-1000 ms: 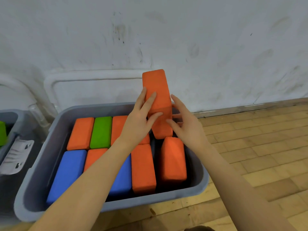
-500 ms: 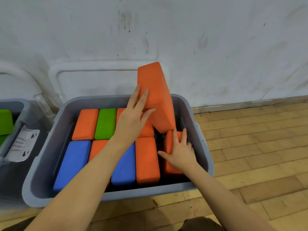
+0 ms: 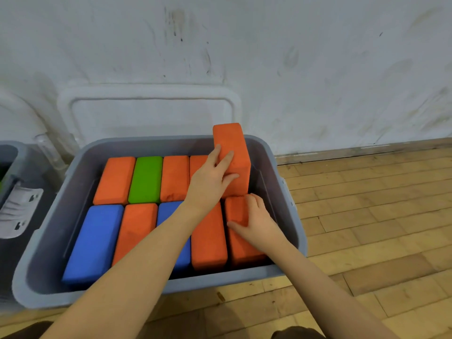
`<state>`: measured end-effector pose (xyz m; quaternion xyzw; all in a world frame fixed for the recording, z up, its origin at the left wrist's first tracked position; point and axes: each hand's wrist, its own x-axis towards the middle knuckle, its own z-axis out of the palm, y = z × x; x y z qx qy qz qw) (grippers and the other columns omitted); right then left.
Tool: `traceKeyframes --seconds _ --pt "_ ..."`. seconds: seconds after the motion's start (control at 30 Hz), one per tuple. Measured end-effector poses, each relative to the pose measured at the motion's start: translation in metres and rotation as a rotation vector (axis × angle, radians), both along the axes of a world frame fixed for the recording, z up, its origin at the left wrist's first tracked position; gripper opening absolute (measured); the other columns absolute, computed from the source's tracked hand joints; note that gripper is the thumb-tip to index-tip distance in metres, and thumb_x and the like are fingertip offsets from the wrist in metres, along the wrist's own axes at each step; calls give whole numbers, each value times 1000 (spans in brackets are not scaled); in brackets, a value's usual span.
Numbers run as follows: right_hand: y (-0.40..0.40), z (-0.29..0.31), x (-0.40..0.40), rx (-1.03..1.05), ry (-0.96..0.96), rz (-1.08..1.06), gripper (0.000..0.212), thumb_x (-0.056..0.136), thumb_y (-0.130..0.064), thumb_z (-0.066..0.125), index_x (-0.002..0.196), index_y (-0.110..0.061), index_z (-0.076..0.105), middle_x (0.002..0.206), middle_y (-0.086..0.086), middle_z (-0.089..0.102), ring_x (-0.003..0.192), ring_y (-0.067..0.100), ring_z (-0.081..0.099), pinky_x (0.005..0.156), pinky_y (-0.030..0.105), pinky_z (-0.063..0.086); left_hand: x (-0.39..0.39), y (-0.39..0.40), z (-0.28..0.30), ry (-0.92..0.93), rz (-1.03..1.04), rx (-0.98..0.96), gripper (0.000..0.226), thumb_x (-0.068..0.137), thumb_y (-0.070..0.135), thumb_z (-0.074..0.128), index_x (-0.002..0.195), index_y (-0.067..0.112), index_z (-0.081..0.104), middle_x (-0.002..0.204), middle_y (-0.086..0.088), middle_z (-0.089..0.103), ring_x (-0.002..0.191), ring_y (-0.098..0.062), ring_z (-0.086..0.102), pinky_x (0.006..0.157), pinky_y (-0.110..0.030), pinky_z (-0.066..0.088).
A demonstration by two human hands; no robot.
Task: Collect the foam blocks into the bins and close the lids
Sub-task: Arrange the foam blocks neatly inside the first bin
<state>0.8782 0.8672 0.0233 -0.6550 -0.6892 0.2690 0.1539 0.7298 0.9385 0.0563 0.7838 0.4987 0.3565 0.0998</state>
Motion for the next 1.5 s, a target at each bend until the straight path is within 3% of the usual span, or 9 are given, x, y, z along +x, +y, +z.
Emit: traceKeyframes --seconds 0.17,0.33,0.47,0.77,0.9,1.07,1.17,1.3,1.5 --pt "5 9 11 228 55 -96 59 98 -29 43 150 -26 15 157 1 11 141 24 18 105 41 33 0 5 -29 220 17 -129 56 89 50 31 131 22 54 143 -11 45 115 -34 52 95 -43 38" --pt "25 7 13 281 -105 65 54 100 -27 38 149 -31 16 158 -6 10 144 21 11 112 39 24 -10 4 -44 410 52 -191 58 89 52 10 143 42 30 152 13 26 131 -21 33 98 -42 17" --pt "36 -4 8 301 -308 80 55 95 -42 19 148 -29 26 156 -5 20 143 23 22 114 43 21 -16 13 -46 459 -6 -184 52 95 49 18 146 40 22 153 12 24 139 -19 25 104 -43 14" --pt "33 -18 0 223 -409 61 63 90 -48 7 147 -30 29 155 -6 23 142 20 25 114 39 17 -16 5 -65 549 17 -225 68 83 53 -2 146 39 22 154 13 20 143 -19 15 105 -44 10" --pt "35 -17 -3 175 -402 66 52 97 -44 15 148 -32 24 157 -8 17 143 18 21 114 37 15 -18 8 -65 535 8 -258 63 87 52 4 145 39 25 155 13 20 143 -17 13 107 -45 8" --pt "50 -2 -13 225 -355 -29 41 99 -37 36 137 -25 46 148 -4 38 130 23 40 102 38 31 -36 11 -60 424 142 -263 51 96 42 31 146 31 27 157 3 15 142 -21 16 107 -44 15" --pt "74 -1 -29 208 -296 -85 49 99 -39 34 146 -23 30 156 3 21 136 31 28 106 43 28 -45 17 -62 472 242 -310 59 92 49 17 147 29 26 157 -2 14 143 -26 14 108 -45 15" --pt "98 -16 -35 200 -355 53 55 100 -42 26 151 -24 13 159 2 5 146 24 0 117 38 2 -42 19 -69 566 244 -303 74 82 53 -6 149 31 18 158 -2 9 145 -27 7 112 -51 6" --pt "98 -28 -28 213 -381 106 74 85 -54 -4 151 -22 9 159 0 3 146 19 -8 113 34 -12 -42 19 -75 554 229 -268 66 89 49 11 145 23 32 154 -9 24 141 -32 21 110 -58 12"
